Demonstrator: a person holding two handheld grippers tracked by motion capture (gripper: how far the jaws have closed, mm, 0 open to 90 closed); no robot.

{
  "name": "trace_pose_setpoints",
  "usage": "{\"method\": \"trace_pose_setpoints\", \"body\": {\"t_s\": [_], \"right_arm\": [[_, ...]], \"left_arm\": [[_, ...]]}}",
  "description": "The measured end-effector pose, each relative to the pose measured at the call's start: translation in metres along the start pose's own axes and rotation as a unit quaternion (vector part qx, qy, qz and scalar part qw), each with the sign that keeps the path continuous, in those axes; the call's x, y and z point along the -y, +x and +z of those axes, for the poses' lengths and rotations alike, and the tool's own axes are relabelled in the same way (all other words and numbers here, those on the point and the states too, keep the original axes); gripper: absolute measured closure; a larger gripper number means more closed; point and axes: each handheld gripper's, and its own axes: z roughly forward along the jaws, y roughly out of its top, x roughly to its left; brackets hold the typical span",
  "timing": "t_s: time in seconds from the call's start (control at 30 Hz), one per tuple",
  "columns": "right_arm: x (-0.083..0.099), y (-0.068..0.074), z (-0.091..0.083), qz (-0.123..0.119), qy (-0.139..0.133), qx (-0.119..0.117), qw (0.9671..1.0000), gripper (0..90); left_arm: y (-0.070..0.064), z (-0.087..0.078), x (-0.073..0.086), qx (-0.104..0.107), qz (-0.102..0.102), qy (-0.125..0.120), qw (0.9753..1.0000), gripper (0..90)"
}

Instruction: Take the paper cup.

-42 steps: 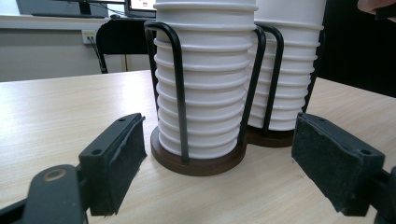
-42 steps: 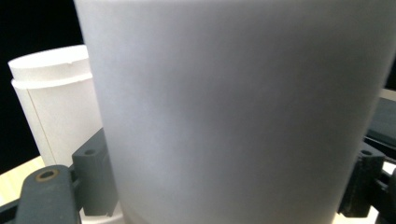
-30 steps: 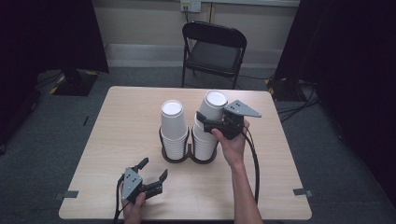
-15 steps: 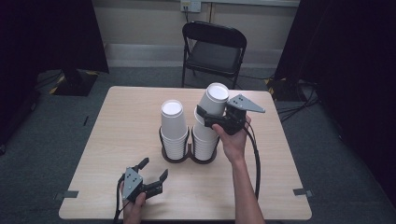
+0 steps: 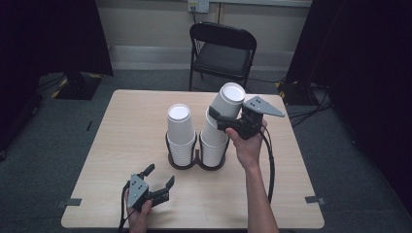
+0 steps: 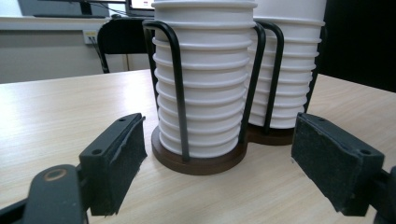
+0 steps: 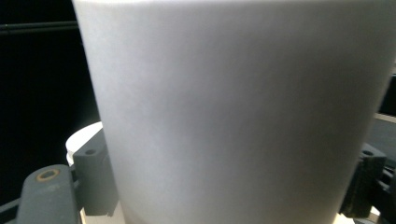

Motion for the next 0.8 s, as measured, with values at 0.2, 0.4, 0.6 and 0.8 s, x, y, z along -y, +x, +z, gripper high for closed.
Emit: {"method": "trace_pose_setpoints", "body": {"t_s": [0.2,0.4,0.6,0.8], "right_arm": [[-0.003,-0.005,-0.010,0.008,-0.003,0.001,1.0000,15.3],[-0.004,-0.011,-0.019,0.015,-0.011,0.006,0.9998,15.3],[-0.001,-0.016,-0.030,0.028,-0.003,0.010,0.9996,15.4],[0.000,-0.017,-0.045,0.035,-0.006,0.014,0.9993,15.4]], "left_arm": [[0.001,0.000,0.000,0.011,0.003,0.002,0.9999,17.9],[0.001,0.001,0.000,0.013,0.001,0.005,0.9999,17.9],[0.001,0.003,-0.001,0.011,-0.002,0.020,0.9997,19.2],[0.005,0.002,-0.001,0.033,-0.020,0.013,0.9992,20.1]]}}
